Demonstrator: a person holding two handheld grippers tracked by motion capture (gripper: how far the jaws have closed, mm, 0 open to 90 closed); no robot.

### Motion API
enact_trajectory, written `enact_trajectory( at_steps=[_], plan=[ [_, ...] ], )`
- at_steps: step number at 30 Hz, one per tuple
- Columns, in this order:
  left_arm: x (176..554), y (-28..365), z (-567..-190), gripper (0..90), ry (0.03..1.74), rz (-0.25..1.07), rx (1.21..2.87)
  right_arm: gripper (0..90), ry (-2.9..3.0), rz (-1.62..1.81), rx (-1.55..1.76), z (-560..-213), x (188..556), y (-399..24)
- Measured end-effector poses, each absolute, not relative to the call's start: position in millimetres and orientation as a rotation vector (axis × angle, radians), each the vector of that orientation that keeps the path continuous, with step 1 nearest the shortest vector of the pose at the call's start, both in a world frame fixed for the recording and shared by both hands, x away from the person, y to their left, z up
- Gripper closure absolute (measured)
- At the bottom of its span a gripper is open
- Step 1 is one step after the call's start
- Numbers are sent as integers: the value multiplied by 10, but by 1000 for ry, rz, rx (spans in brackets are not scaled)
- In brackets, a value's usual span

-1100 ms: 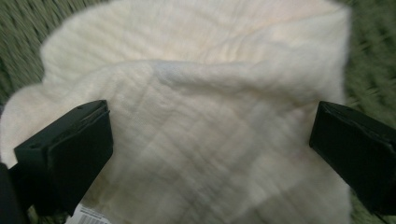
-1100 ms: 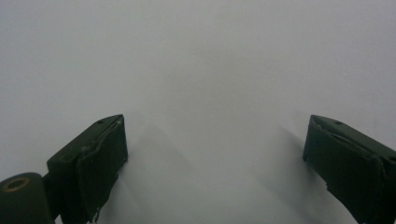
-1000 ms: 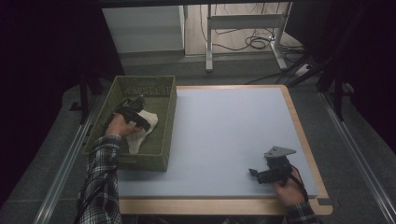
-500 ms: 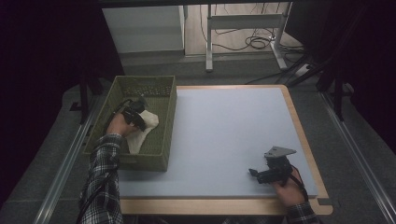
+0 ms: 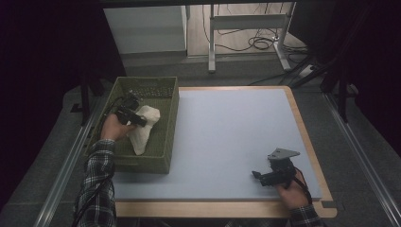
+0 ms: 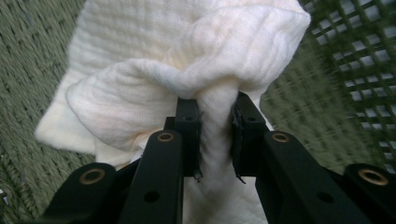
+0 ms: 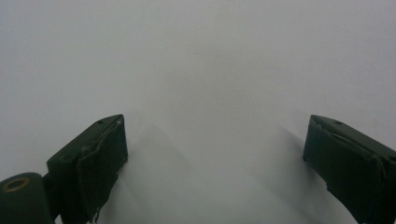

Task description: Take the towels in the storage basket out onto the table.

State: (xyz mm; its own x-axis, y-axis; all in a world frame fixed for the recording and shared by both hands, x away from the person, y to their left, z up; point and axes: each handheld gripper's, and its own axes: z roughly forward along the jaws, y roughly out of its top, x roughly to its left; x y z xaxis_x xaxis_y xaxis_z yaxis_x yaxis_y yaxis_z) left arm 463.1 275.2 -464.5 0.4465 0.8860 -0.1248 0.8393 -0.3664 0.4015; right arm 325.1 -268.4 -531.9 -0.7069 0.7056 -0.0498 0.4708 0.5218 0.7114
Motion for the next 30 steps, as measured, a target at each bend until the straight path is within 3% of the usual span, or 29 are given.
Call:
enact_trajectory(
  at_steps=[18,30],
  plan=[
    [4217,2711,-4173,759,1213,277,2097,66,2434,988,977,-5318,3250,-2684],
    [4099,2540,-3772,757,1119,314,2070,65,2433,988,977,-5318,3250,-2684]
  ],
)
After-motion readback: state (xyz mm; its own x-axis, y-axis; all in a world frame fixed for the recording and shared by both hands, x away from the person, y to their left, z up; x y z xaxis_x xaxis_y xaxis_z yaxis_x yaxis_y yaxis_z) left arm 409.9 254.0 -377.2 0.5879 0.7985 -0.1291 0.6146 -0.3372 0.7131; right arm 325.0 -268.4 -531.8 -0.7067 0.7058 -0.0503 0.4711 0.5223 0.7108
